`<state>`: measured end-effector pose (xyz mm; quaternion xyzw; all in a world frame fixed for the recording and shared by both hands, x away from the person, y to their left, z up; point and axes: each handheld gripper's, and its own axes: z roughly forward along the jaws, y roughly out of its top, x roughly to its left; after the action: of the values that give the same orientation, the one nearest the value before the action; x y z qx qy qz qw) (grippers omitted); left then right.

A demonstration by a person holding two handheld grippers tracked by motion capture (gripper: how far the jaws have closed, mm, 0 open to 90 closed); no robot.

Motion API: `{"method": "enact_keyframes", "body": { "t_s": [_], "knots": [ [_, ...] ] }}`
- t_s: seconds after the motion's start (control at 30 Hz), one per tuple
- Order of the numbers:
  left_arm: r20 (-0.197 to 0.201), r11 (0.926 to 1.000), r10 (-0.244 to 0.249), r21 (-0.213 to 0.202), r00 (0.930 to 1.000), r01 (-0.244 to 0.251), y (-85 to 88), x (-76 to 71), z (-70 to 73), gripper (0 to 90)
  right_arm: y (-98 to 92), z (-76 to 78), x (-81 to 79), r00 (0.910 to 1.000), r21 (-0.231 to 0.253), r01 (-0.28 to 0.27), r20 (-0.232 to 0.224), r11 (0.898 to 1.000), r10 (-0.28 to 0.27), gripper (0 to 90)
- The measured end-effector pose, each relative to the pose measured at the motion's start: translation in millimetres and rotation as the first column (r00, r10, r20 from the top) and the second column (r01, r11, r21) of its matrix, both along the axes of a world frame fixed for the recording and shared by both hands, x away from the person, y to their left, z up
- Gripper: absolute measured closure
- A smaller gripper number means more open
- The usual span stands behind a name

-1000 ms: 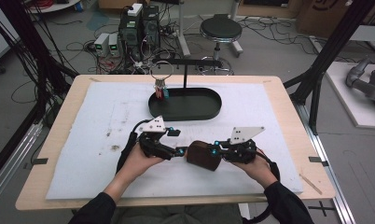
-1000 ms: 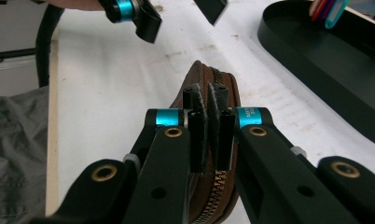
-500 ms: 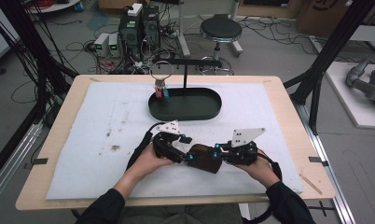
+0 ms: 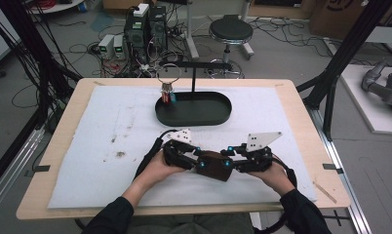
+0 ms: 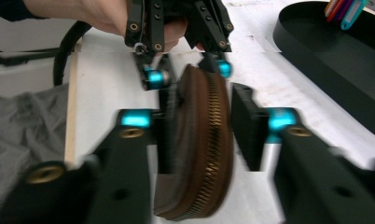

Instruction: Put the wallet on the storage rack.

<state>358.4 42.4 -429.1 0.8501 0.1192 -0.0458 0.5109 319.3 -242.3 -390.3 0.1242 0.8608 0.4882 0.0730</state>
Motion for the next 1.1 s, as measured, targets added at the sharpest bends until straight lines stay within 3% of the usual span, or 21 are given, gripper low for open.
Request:
{"method": "enact_keyframes", "body": {
  "t_s": [0.07, 0.23, 0.33, 0.4, 0.53, 0.73, 0.97, 1.1],
  "knots": [
    [-0.001, 1.0000, -0.003, 0.000, 1.0000, 0.003, 0.4, -0.4, 0.5, 56.6, -4.9, 0.2, 2.9, 0.9993, 0.023, 0.027, -0.029, 0.999, -0.026, 52.3],
    [0.019, 0.9987, 0.026, -0.044, 0.9995, -0.025, 5.2, -1.4, 6.3, 64.0, -17.8, -1.8, 10.8, 0.9909, 0.065, 0.088, -0.108, 0.994, -0.080, 41.2],
    [0.065, 0.9971, 0.065, -0.045, 0.9958, -0.062, 9.4, -3.0, 11.1, 66.9, -21.6, -3.5, 13.7, 0.9857, 0.073, 0.115, -0.132, 0.991, -0.105, 38.4],
    [0.051, 0.9959, 0.070, -0.061, 0.9962, -0.067, 11.6, -2.5, 10.7, 67.2, -21.9, -4.4, 14.6, 0.9827, 0.071, 0.131, -0.141, 0.989, -0.120, 36.5],
    [0.062, 0.9960, 0.064, -0.066, 0.9960, -0.060, 14.8, -2.8, 11.9, 67.7, -20.9, -7.4, 17.4, 0.9794, 0.052, 0.134, -0.159, 0.990, -0.125, 35.8],
    [0.050, 0.9899, 0.043, -0.137, 0.9978, -0.036, 18.5, -4.3, 17.4, 67.9, -20.4, -7.8, 17.8, 0.9797, 0.056, 0.128, -0.163, 0.990, -0.117, 35.8],
    [0.061, 0.9856, 0.023, -0.169, 0.9979, -0.012, 19.9, -6.8, 21.8, 68.0, -16.2, -9.3, 18.0, 0.9832, 0.053, 0.089, -0.164, 0.995, -0.079, 39.7],
    [0.063, 0.9835, 0.022, -0.181, 0.9977, -0.010, 20.5, -7.2, 22.6, 67.9, -15.2, -9.8, 18.6, 0.9845, 0.059, 0.074, -0.164, 0.996, -0.063, 46.7]
  ]
}}
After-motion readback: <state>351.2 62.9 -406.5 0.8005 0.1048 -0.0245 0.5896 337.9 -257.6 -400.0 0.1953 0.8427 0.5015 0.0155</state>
